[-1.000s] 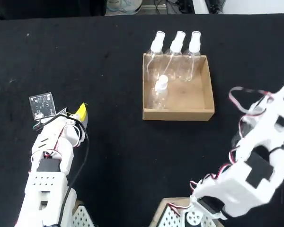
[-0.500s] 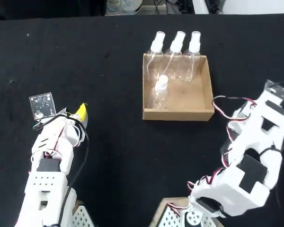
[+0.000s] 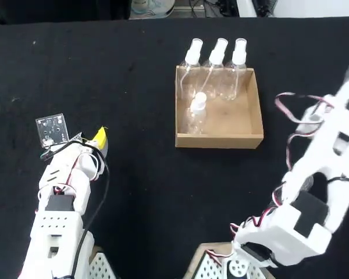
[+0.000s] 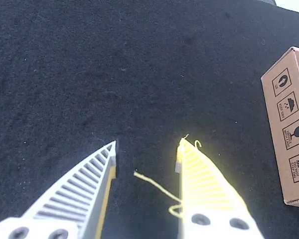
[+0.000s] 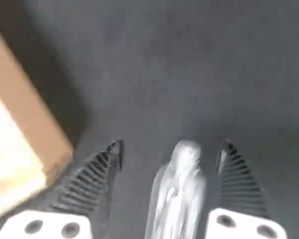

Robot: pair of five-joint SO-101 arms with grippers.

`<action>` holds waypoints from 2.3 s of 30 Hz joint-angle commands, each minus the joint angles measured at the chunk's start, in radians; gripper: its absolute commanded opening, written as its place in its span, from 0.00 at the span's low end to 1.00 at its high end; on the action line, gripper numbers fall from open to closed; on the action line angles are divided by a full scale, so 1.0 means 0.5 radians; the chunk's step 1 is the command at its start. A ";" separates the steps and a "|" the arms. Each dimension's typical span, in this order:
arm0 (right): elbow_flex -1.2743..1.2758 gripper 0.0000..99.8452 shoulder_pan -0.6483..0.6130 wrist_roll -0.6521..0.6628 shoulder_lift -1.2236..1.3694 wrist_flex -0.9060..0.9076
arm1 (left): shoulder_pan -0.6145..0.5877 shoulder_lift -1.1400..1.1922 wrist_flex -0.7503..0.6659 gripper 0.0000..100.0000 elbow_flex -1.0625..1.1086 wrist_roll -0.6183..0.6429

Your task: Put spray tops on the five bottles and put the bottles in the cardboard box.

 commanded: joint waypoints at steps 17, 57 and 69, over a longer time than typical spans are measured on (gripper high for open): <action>-2.297 0.20 0.187 -0.083 1.757 -0.092 | -0.005 -0.031 -0.046 0.19 -0.026 -0.003; -3.435 0.20 0.199 -0.249 2.745 -0.258 | -0.008 -0.031 -0.049 0.19 -0.026 -0.006; -3.435 0.17 0.215 -0.245 2.797 -0.298 | -0.008 -0.031 -0.049 0.19 -0.026 -0.006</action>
